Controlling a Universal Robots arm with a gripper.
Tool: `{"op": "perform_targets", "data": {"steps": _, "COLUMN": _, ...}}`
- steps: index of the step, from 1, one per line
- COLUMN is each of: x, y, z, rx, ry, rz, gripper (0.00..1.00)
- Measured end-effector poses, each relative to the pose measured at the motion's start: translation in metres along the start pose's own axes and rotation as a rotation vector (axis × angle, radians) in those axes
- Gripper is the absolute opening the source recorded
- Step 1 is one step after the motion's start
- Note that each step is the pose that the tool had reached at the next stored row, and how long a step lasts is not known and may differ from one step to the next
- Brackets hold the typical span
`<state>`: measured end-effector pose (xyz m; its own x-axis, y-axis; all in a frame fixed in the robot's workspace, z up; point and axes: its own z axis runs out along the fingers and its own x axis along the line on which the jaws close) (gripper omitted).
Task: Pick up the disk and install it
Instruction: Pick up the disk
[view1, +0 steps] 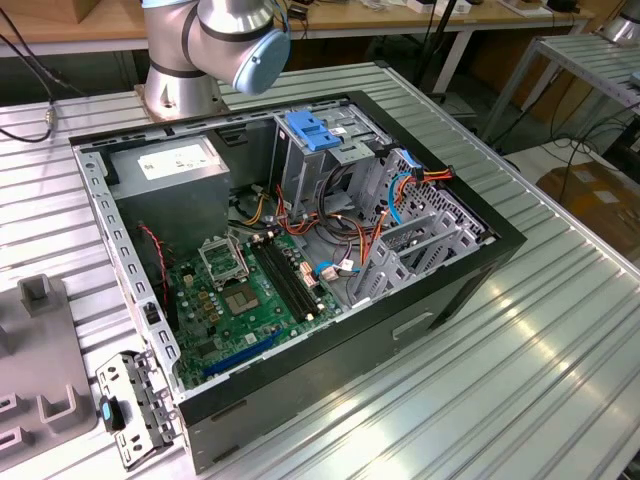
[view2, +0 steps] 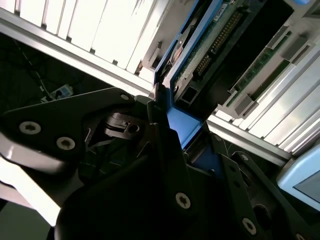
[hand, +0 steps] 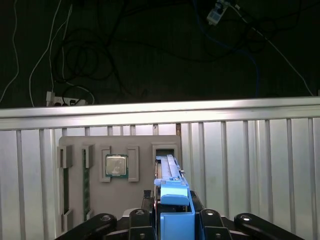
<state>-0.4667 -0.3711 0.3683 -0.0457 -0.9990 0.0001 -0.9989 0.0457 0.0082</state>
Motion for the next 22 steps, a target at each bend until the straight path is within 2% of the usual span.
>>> {"op": "perform_targets", "data": {"steps": 5, "x": 0.0000, "y": 0.0001, "z": -0.0071, "rx": 0.0000, "ry": 0.0000, "rz": 0.000, "gripper": 0.37}}
{"op": "perform_targets", "data": {"steps": 10, "x": 0.0000, "y": 0.0001, "z": -0.0196, "rx": 0.0000, "ry": 0.0003, "rz": 0.000, "gripper": 0.37}}
{"op": "perform_targets", "data": {"steps": 18, "x": 0.0000, "y": 0.0003, "z": -0.0318, "rx": 0.0003, "ry": 0.0002, "rz": 0.000, "gripper": 0.37}}
{"op": "perform_targets", "data": {"steps": 22, "x": -0.0001, "y": 0.0003, "z": -0.0410, "rx": -0.0002, "ry": 0.0036, "rz": 0.000, "gripper": 0.37}}
